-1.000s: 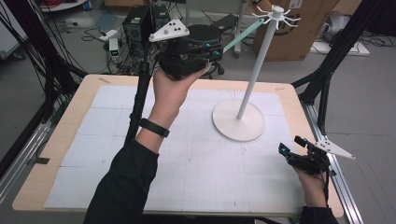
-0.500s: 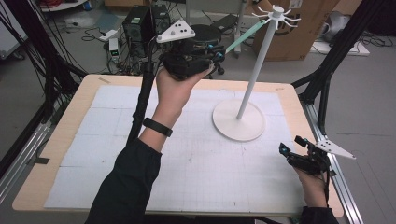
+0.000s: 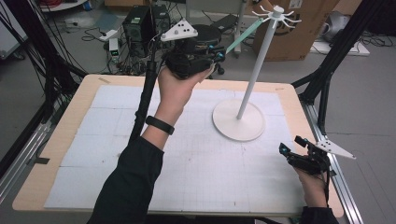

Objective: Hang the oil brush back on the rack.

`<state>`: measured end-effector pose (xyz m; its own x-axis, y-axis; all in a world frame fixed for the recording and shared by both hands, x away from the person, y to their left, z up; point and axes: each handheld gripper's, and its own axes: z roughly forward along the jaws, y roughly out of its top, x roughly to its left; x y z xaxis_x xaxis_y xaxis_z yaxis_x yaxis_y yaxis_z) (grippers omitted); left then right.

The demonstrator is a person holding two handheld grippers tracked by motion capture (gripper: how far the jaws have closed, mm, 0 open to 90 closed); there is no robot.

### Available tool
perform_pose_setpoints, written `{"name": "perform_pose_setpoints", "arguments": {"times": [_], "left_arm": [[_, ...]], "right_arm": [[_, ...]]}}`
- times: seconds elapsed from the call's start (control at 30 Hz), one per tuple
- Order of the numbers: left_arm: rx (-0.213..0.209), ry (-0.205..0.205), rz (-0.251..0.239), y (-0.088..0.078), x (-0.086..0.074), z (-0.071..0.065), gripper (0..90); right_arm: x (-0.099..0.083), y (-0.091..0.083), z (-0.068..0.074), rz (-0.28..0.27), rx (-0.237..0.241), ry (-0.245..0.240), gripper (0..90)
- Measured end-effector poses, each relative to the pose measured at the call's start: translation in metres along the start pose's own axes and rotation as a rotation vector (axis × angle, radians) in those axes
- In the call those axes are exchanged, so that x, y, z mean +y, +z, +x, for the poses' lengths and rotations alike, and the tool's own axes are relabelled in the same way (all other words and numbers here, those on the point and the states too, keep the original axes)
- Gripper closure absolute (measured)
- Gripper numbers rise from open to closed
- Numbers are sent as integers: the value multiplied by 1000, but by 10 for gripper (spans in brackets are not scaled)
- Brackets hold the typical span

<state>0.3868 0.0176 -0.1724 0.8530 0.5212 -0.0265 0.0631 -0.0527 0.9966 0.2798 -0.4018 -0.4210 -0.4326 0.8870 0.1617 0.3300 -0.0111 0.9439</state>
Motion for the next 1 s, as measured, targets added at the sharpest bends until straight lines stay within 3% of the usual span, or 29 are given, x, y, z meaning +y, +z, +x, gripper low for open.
{"name": "perform_pose_setpoints", "arguments": {"times": [0.33,0.43,0.53,0.57,0.77,1.0], "left_arm": [[-8,11,17,6,0,-1,821],[1,35,21,6,0,-2,807],[5,11,49,3,-1,0,639],[10,20,62,1,-2,1,614],[37,15,127,-26,-26,13,447],[51,9,177,-81,-74,34,331]], "right_arm": [[0,0,0,0,2,0,178],[0,-1,0,3,1,5,178],[0,-1,1,3,0,5,178],[0,-1,0,-1,2,-3,178],[0,-1,0,1,3,-1,178],[0,0,0,10,0,-11,178]]}}
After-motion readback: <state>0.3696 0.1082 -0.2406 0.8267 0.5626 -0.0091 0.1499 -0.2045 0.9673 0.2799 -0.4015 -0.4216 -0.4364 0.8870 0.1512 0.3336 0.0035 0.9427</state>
